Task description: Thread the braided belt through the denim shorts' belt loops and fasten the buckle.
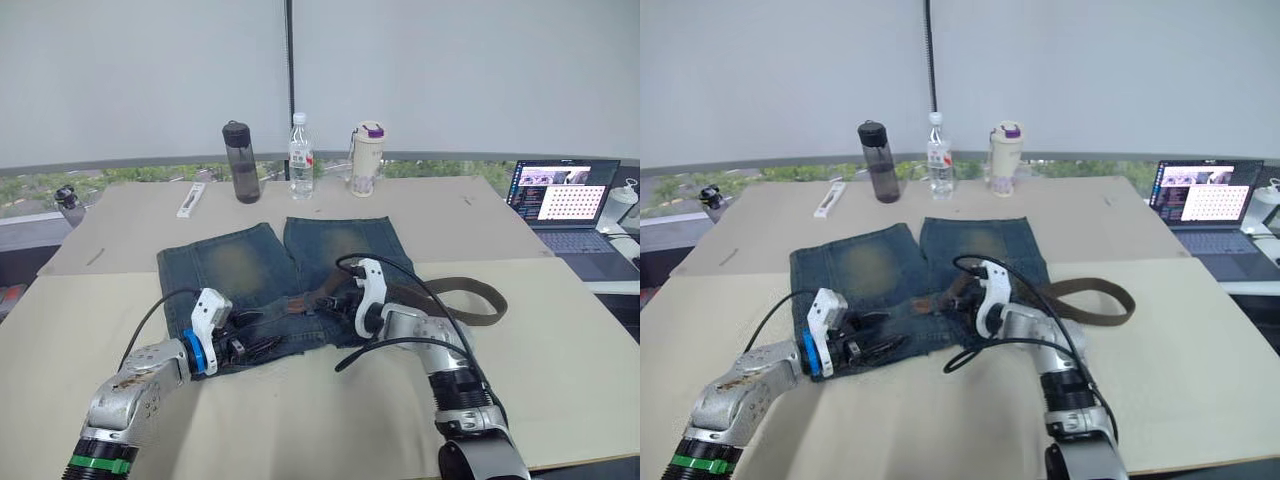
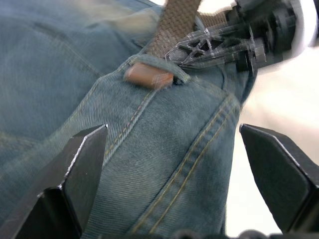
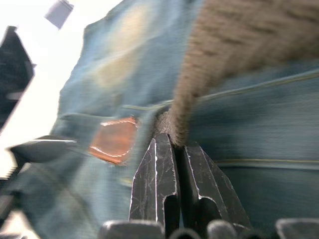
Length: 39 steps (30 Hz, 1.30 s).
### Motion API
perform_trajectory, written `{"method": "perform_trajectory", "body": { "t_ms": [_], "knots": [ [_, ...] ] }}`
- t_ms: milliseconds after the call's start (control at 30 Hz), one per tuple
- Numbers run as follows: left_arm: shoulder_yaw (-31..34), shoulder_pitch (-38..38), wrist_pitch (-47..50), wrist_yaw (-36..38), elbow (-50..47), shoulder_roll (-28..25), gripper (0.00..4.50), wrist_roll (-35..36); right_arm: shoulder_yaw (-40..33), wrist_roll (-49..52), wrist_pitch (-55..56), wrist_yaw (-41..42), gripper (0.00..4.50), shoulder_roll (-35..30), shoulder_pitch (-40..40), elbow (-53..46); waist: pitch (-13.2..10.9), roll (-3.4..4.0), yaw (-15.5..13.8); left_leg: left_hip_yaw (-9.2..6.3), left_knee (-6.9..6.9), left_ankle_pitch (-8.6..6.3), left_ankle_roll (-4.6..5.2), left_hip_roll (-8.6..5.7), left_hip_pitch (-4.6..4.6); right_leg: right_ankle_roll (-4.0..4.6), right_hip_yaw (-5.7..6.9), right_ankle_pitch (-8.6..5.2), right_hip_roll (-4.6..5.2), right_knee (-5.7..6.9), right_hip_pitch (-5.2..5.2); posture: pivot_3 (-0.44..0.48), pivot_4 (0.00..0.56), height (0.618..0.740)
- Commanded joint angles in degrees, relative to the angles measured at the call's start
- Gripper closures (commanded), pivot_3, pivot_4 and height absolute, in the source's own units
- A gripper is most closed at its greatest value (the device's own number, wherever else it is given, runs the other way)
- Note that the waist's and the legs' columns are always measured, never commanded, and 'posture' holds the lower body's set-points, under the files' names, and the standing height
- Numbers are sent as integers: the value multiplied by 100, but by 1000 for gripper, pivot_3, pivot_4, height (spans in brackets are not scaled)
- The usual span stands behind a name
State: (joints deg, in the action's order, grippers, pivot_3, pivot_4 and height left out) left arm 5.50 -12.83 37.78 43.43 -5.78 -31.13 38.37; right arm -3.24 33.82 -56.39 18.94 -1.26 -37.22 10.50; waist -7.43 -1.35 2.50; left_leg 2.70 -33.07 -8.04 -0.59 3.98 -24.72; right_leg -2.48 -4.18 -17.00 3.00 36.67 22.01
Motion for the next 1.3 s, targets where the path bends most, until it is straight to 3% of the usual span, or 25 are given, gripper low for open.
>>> {"method": "perform_trajectory", "body": {
  "t_ms": [33, 233, 467, 600, 800, 933, 1000, 1100, 1267, 1300],
  "knots": [
    [433, -243, 980, -334, -153, 51, 13, 754, -240, 393, -48, 253, 4500, 116, -82, -220, 0, 0, 2, -1, -3, 0, 0, 0, 0, -1, 0, -1, -1, 6, 2, 0, 150, 740],
    [753, -573, 2014, -969, 163, 417, 13, 1334, -295, 649, -281, 376, 4500, 105, 56, -578, 0, 0, -4, -10, -18, 0, 0, -1, 1, 0, 5, -1, -2, 11, -2, 0, 150, 740],
    [1111, -788, 2459, -1368, 354, 766, 13, 1725, -308, 857, -453, 342, 4500, 111, 254, -984, 0, 0, -3, -20, -18, 0, 0, -1, -1, 1, 5, 0, -8, 12, 0, 0, 150, 740],
    [1457, -900, 2874, -1684, 434, 1030, 1192, 2309, -179, 768, -422, 337, 4500, 41, 358, -1138, 0, 0, -4, -24, -19, 0, 0, -2, -1, 1, 4, 0, -8, 11, -2, 0, 150, 740],
    [1449, -958, 2913, -1866, 461, 1079, 3231, 2328, -16, 715, -330, 444, 4500, -59, 413, -1247, 0, 0, -4, -29, -20, 0, -1, -3, 0, 2, 4, 0, -12, 12, -1, 0, 150, 740],
    [1358, -961, 2866, -1916, 443, 1140, 4496, 2289, 280, 455, -83, 509, 3119, -256, 486, -1493, 0, 0, -7, -29, -21, 0, -1, -5, -1, 2, 3, 0, -11, 10, -4, 0, 150, 740],
    [1341, -940, 2847, -1938, 391, 1158, 4500, 2284, 839, 20, 71, 677, 2432, -766, 600, -1923, 0, 0, -15, -30, -21, 0, -1, -5, -1, 2, 4, 0, -12, 10, -3, 0, 150, 740],
    [1393, -923, 2846, -1989, 382, 1156, 4500, 2318, 1436, -413, 116, 722, 2432, -1250, 669, -2301, 0, -1, -25, -29, -22, 0, -2, -7, -1, 1, 4, -1, -9, 6, -3, 0, 150, 740],
    [1412, -893, 2852, -1998, 371, 1116, 4500, 2336, 2326, -1411, 310, 474, 2432, -1560, 553, -1974, 3, -4, -10, -34, -21, 0, -3, -8, 1, 3, 2, 0, -12, 9, -1, 0, 150, 740],
    [1401, -902, 2849, -1987, 376, 1106, 4500, 2326, 2254, -1434, 327, 435, 2815, -1482, 544, -1850, 3, -4, -11, -35, -21, 0, -3, -8, 1, 3, 1, 0, -13, 9, 0, 0, 150, 740]
  ]
}}
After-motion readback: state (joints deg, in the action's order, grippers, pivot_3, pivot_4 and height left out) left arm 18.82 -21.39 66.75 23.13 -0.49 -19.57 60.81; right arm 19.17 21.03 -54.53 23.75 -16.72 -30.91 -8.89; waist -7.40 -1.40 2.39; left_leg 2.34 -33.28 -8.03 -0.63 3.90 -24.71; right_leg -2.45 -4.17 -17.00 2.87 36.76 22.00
